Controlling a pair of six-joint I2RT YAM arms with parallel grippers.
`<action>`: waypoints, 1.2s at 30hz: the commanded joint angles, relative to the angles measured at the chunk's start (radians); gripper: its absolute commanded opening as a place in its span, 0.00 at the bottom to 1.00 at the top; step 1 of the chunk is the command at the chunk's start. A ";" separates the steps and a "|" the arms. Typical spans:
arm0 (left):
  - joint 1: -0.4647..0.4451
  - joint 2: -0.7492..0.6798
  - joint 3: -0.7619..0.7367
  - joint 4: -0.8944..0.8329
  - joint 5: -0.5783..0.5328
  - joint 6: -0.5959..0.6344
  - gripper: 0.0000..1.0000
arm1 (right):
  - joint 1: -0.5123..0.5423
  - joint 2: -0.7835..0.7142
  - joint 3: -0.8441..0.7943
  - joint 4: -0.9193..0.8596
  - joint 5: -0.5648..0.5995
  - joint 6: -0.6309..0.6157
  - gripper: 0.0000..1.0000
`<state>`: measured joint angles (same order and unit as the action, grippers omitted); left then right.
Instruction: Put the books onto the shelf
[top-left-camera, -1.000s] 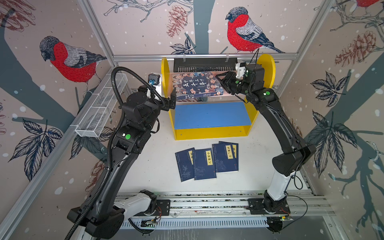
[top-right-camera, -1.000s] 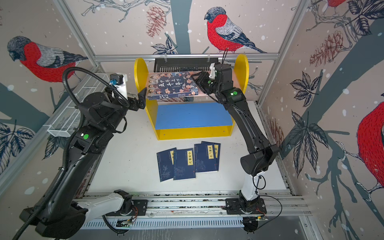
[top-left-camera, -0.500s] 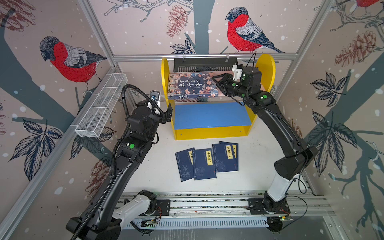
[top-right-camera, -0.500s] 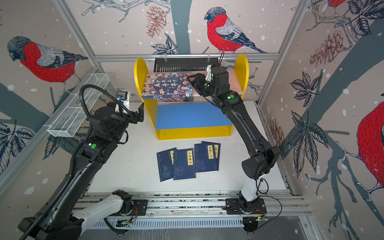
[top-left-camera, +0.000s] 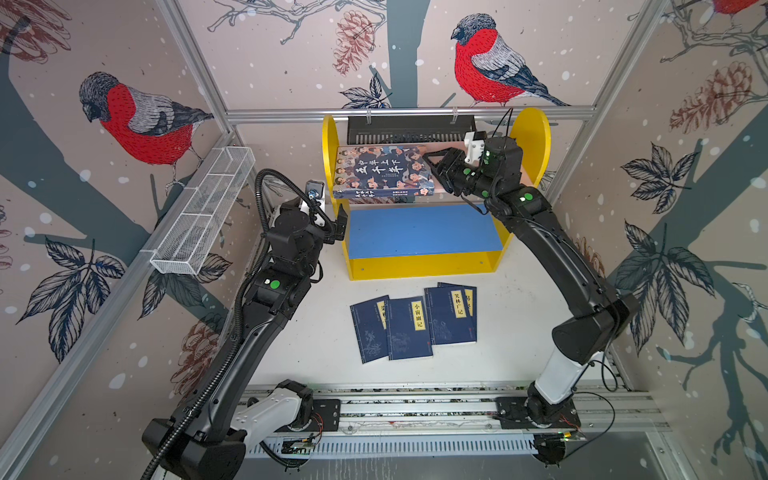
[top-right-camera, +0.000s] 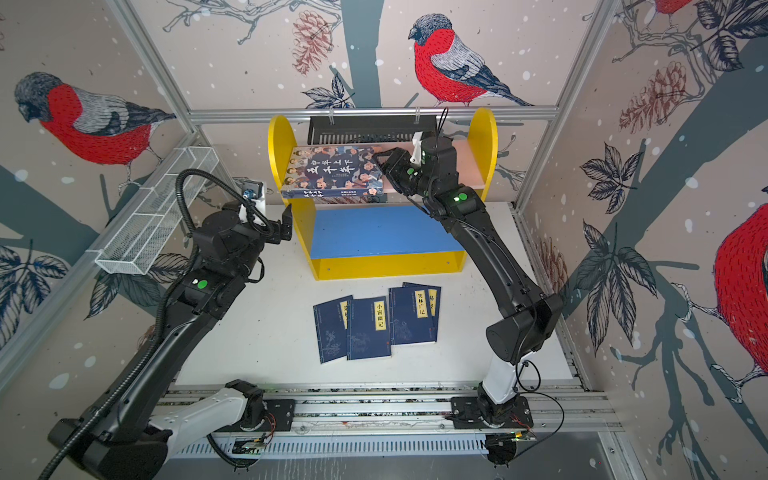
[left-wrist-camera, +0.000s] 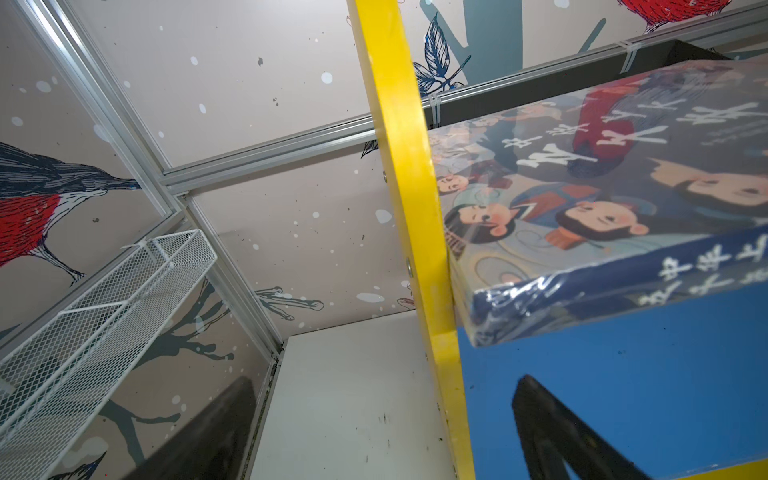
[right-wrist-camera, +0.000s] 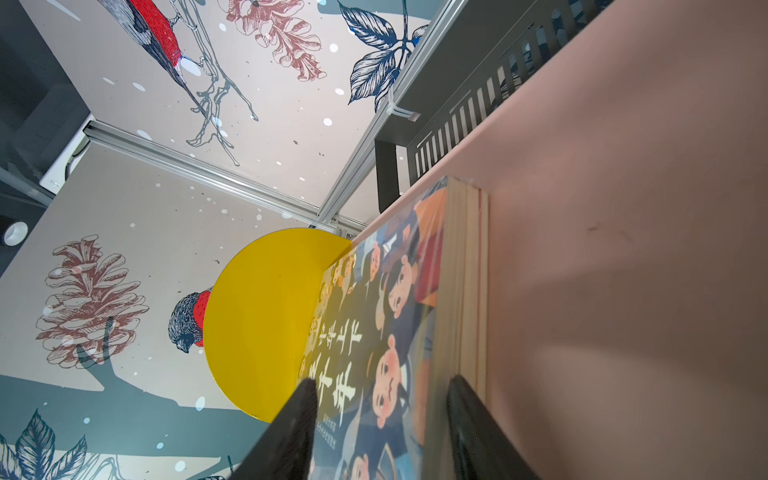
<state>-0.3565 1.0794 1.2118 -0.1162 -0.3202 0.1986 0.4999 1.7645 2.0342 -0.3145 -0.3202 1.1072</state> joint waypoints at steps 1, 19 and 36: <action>0.003 0.011 0.018 0.079 0.002 0.002 0.97 | -0.006 0.012 0.042 -0.050 0.002 -0.012 0.54; 0.007 0.028 0.017 0.088 0.010 0.025 0.97 | 0.075 -0.251 -0.083 -0.204 0.328 -0.407 0.52; 0.021 0.059 0.058 0.069 0.055 -0.033 0.97 | 0.291 -0.457 -0.424 -0.083 0.748 -0.586 0.55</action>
<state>-0.3370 1.1366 1.2552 -0.0971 -0.2798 0.1833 0.7704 1.3064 1.6096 -0.4496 0.3447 0.5690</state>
